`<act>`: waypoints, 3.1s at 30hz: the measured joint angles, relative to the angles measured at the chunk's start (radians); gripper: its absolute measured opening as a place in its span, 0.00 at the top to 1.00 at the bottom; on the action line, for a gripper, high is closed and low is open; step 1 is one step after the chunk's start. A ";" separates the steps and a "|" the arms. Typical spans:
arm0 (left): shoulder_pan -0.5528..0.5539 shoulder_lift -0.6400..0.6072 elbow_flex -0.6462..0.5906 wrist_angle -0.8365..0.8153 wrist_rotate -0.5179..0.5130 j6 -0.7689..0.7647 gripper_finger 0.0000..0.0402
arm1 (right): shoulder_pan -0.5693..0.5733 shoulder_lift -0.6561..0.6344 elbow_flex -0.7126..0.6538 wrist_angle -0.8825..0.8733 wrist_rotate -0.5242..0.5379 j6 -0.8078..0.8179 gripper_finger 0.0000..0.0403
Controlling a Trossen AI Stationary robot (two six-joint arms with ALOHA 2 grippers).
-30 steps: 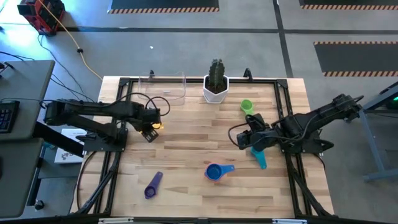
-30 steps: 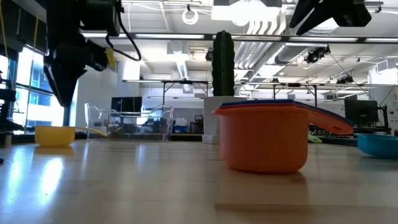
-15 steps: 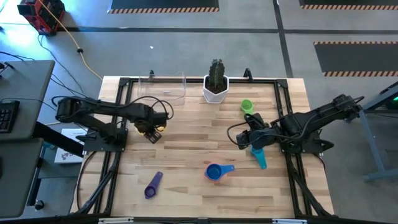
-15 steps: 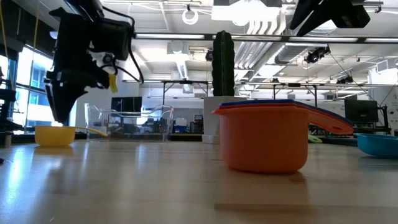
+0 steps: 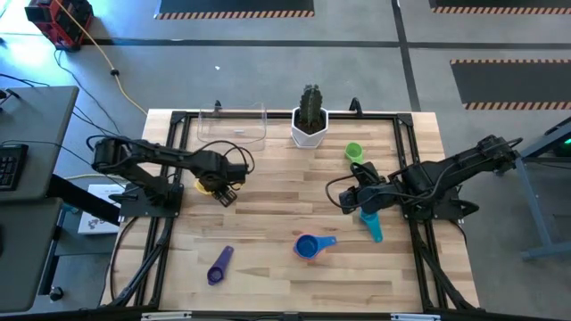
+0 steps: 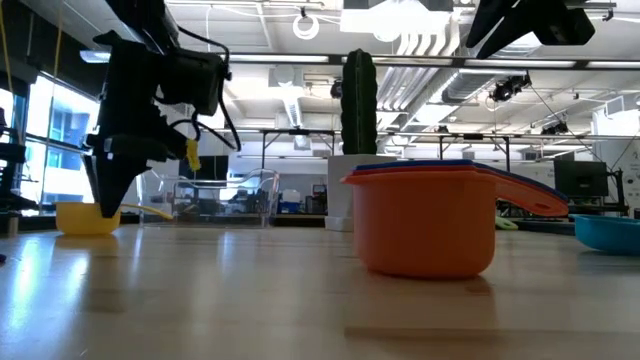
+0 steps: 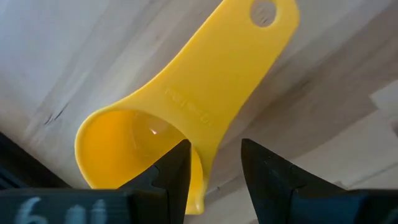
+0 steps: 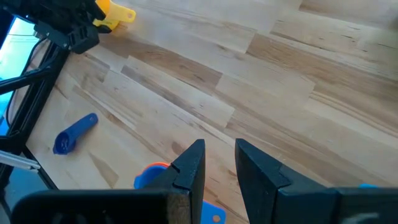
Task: Nest measuring cups in basket
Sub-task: Stack the yellow measuring cup on top of the dark blue measuring cup
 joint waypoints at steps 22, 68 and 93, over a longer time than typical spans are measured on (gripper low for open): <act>-0.071 0.062 0.064 -0.009 0.056 0.045 0.96 | 0.000 0.000 0.000 0.018 0.010 -0.005 0.80; -0.532 0.067 0.453 0.536 -0.059 -0.286 0.96 | 0.139 0.177 0.000 0.065 -0.135 0.132 0.80; -0.532 0.067 0.452 0.200 -0.057 -0.602 0.96 | 0.327 0.540 0.000 0.514 -0.158 0.080 0.80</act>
